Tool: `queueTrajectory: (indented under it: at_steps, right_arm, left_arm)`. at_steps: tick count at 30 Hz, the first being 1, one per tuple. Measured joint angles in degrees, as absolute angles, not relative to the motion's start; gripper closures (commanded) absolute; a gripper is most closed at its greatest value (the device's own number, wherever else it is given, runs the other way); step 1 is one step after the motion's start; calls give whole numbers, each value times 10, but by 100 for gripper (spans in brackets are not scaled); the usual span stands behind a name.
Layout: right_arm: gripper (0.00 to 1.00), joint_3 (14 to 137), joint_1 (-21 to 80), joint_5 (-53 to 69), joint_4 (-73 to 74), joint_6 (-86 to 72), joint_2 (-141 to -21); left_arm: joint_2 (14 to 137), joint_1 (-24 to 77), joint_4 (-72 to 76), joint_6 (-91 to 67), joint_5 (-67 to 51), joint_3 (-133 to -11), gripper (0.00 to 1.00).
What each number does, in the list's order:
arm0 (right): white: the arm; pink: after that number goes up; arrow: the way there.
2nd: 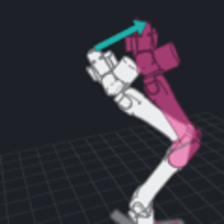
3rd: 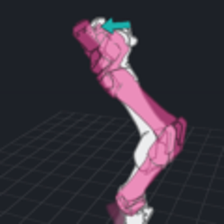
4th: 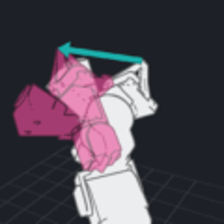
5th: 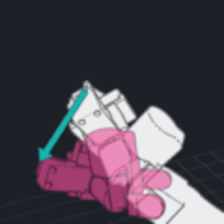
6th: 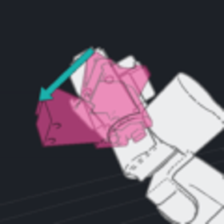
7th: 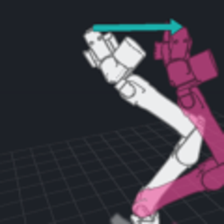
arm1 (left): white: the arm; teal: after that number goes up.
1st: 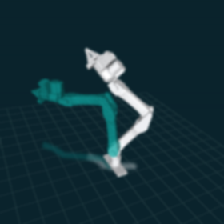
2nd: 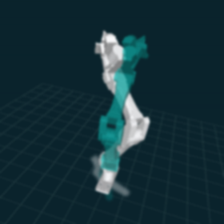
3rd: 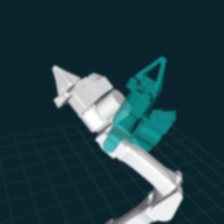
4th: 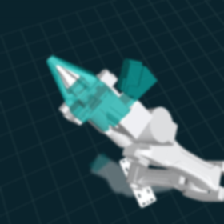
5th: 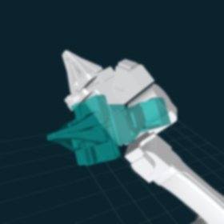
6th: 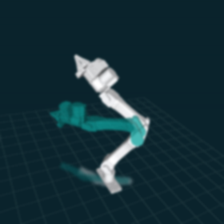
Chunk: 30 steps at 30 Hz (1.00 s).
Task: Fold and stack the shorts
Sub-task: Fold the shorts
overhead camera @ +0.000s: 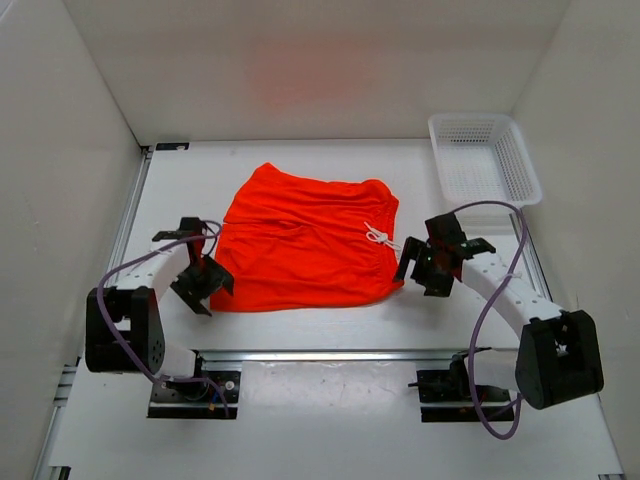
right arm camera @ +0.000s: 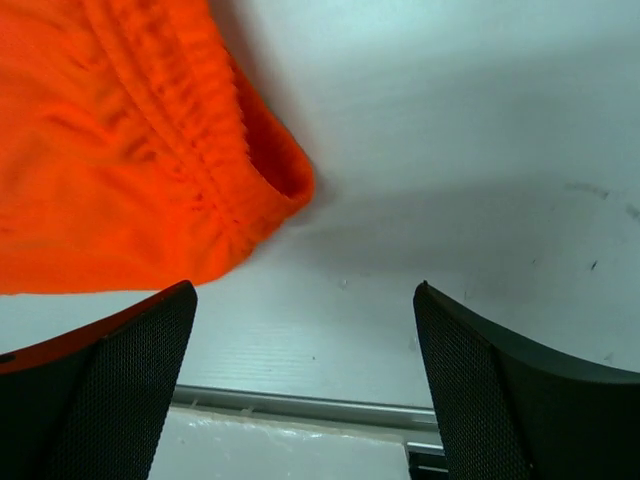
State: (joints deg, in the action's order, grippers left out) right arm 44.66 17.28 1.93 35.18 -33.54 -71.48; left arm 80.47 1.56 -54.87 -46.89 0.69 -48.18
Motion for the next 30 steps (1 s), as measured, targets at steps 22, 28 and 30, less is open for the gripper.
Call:
queueTrajectory:
  at_steps: [22, 28, 30]
  right_arm:
    - [30, 347, 174, 123, 193, -525, -719]
    - [34, 387, 190, 107, 185, -541, -795]
    - [34, 389, 202, 99, 182, -548, -804]
  left_arm:
    - [880, 13, -500, -525, -5, -462, 90]
    - [864, 13, -494, -519, 1, -462, 90]
    - [856, 13, -494, -519, 2, -462, 90]
